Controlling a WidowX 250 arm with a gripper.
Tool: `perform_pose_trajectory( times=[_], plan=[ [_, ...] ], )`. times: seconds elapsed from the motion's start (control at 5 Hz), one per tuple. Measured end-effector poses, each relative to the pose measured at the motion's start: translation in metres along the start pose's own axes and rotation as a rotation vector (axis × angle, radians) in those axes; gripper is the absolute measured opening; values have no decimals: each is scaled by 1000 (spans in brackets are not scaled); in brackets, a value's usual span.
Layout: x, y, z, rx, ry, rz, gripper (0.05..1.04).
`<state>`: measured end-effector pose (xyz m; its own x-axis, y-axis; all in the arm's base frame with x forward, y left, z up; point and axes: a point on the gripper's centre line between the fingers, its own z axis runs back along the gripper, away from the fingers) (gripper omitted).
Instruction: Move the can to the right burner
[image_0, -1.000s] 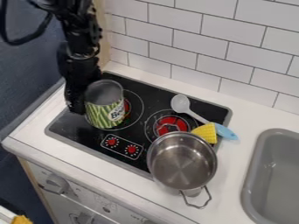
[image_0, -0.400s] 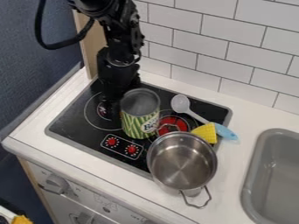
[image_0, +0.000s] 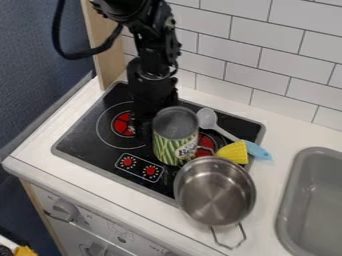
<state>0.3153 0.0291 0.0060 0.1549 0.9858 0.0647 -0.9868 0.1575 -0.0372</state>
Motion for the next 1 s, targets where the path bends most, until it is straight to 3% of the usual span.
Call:
perform_pose_trajectory(
  times=[0.2, 0.4, 0.8, 1.0],
  plan=[
    [2, 2, 9, -14, -18, -2, 999],
    [7, -3, 34, -78, -46, 31, 999],
    [2, -10, 76, -196, -38, 27, 999],
    [-3, -6, 78, -164, -64, 19, 999]
  ],
)
